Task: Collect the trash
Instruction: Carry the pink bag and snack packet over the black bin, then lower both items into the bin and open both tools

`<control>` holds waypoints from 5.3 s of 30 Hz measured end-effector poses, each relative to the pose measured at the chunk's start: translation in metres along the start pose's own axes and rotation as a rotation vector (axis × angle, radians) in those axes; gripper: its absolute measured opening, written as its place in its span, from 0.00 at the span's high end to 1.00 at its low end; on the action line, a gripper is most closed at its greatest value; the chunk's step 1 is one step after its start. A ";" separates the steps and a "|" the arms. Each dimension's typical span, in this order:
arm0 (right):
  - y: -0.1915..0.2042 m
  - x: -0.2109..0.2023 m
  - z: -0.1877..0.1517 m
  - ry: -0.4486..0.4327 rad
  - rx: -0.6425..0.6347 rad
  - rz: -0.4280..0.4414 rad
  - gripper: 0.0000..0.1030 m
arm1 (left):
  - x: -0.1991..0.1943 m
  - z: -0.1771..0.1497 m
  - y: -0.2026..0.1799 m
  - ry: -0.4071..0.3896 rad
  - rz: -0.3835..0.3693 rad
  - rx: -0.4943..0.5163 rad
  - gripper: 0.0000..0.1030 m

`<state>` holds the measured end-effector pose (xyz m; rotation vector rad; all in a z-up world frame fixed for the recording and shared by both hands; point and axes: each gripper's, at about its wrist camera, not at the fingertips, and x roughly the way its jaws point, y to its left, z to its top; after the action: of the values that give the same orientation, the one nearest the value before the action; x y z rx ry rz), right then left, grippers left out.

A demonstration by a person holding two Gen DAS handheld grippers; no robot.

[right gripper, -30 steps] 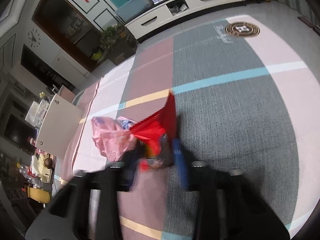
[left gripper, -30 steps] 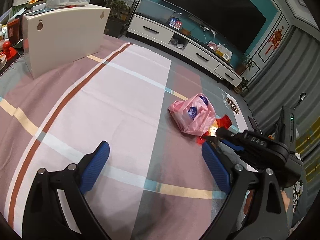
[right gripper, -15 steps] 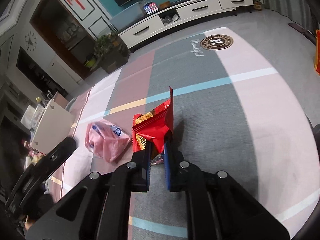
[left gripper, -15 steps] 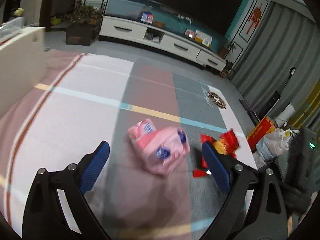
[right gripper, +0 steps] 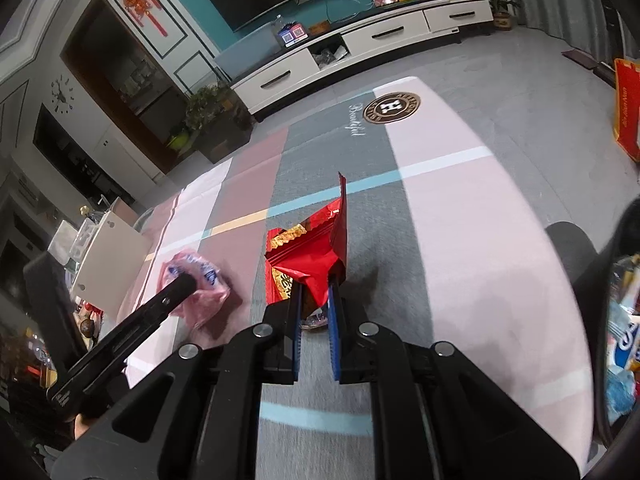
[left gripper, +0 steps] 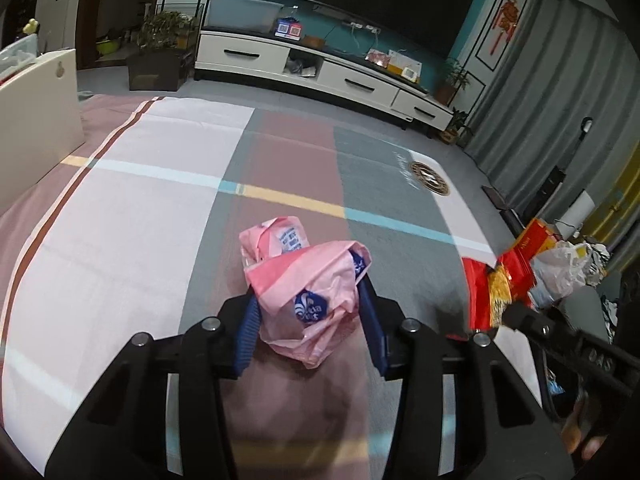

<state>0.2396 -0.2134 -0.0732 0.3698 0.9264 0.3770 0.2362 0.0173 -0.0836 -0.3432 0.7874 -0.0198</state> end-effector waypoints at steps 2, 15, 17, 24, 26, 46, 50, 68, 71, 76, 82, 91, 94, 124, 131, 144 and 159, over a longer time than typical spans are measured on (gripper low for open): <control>-0.001 -0.013 -0.005 -0.010 0.001 -0.001 0.88 | -0.011 -0.007 -0.005 -0.001 -0.008 0.005 0.55; -0.014 -0.090 -0.069 -0.087 -0.055 -0.099 0.88 | -0.090 -0.080 -0.043 -0.034 -0.053 0.062 0.55; -0.021 -0.094 -0.078 -0.088 -0.035 -0.097 0.88 | -0.098 -0.089 -0.044 -0.042 -0.070 0.045 0.55; -0.022 -0.094 -0.089 -0.079 -0.043 -0.107 0.88 | -0.104 -0.102 -0.052 -0.049 -0.058 0.077 0.54; -0.020 -0.095 -0.090 -0.085 -0.050 -0.106 0.88 | -0.105 -0.104 -0.055 -0.050 -0.052 0.099 0.54; -0.023 -0.110 -0.093 -0.139 -0.051 -0.137 0.88 | -0.108 -0.107 -0.059 -0.055 -0.070 0.117 0.54; -0.027 -0.115 -0.093 -0.148 -0.042 -0.144 0.88 | -0.106 -0.108 -0.063 -0.051 -0.078 0.127 0.54; -0.052 -0.139 -0.091 -0.188 -0.004 -0.177 0.88 | -0.102 -0.112 -0.084 -0.045 -0.115 0.153 0.54; -0.058 -0.142 -0.091 -0.189 0.003 -0.178 0.88 | -0.101 -0.113 -0.088 -0.043 -0.113 0.164 0.54; -0.065 -0.152 -0.089 -0.203 0.001 -0.180 0.88 | -0.101 -0.111 -0.097 -0.044 -0.115 0.183 0.54; -0.084 -0.166 -0.087 -0.220 0.023 -0.192 0.88 | -0.101 -0.107 -0.119 -0.051 -0.125 0.220 0.54; -0.119 -0.191 -0.088 -0.256 0.072 -0.230 0.88 | -0.097 -0.110 -0.167 -0.047 -0.175 0.272 0.54; -0.131 -0.198 -0.090 -0.262 0.087 -0.245 0.88 | -0.093 -0.113 -0.184 -0.037 -0.192 0.293 0.54; -0.223 -0.214 -0.075 -0.301 0.265 -0.357 0.88 | -0.009 -0.122 -0.323 0.090 -0.276 0.468 0.53; -0.230 -0.203 -0.073 -0.249 0.264 -0.359 0.88 | 0.013 -0.132 -0.338 0.121 -0.221 0.532 0.53; -0.226 -0.184 -0.066 -0.190 0.230 -0.421 0.88 | 0.031 -0.137 -0.349 0.165 -0.174 0.591 0.53; -0.222 -0.174 -0.068 -0.149 0.226 -0.461 0.81 | 0.038 -0.137 -0.349 0.198 -0.145 0.620 0.47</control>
<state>0.1226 -0.4785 -0.0919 0.3723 0.8800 -0.1772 0.2056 -0.3588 -0.0914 0.1949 0.9077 -0.4308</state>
